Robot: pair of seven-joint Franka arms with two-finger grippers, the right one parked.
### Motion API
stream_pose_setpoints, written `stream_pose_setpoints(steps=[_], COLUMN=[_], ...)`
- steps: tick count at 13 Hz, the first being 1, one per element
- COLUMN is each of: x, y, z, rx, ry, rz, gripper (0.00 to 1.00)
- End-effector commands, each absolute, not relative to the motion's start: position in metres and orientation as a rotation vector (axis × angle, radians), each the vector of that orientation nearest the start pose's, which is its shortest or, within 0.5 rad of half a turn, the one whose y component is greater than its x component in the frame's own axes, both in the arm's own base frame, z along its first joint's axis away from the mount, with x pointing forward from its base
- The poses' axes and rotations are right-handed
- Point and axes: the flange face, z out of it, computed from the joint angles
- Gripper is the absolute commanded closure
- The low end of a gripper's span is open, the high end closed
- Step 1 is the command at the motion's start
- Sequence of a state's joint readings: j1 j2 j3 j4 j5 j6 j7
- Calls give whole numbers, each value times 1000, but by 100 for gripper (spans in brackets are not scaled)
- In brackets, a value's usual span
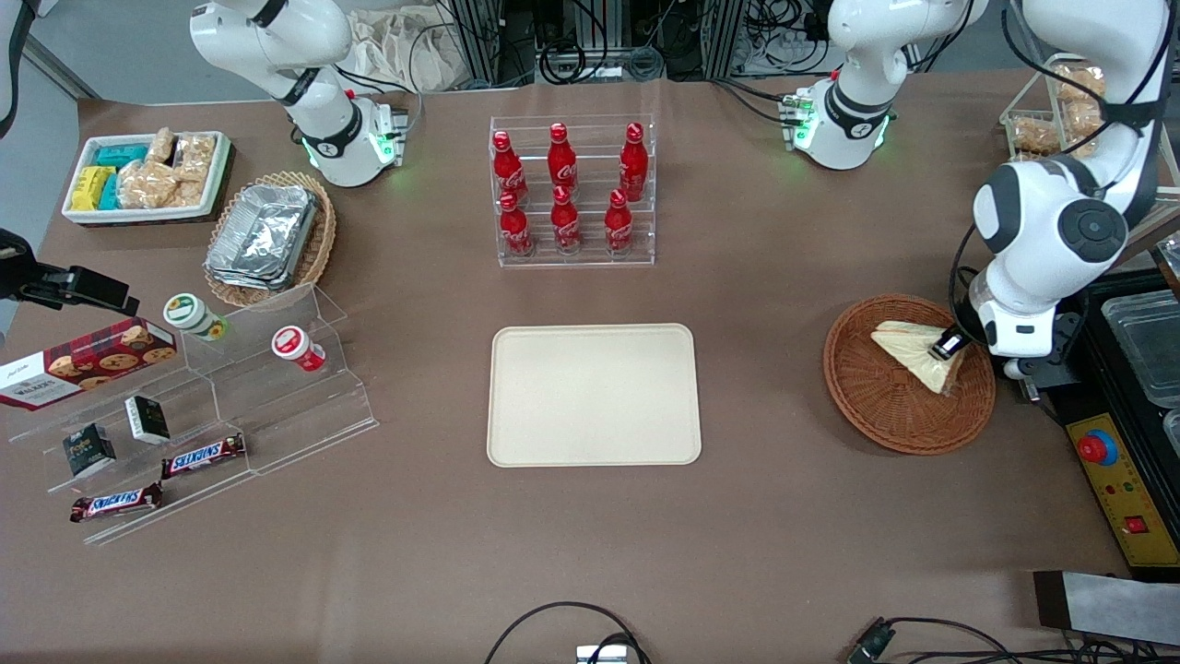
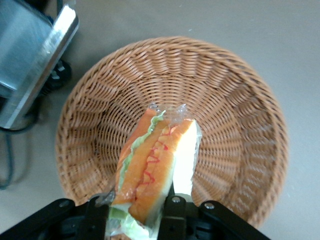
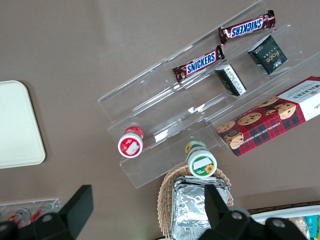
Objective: Place sandwich from basket to tray
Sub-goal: 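Lower the left gripper and close it on the wrapped sandwich, then lift the sandwich out of the basket with the left gripper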
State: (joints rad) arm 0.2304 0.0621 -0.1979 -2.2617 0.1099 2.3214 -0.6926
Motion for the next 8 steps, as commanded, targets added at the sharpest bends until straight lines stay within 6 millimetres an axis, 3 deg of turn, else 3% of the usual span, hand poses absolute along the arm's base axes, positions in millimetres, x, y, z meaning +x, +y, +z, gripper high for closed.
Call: stream_pose_setpoints(steps=[1, 8], x=[545, 529], y=[-7, -108], z=[380, 405], rx=[-2921, -2932], ry=[-809, -252], rz=[-6, -16], gripper=[83, 85])
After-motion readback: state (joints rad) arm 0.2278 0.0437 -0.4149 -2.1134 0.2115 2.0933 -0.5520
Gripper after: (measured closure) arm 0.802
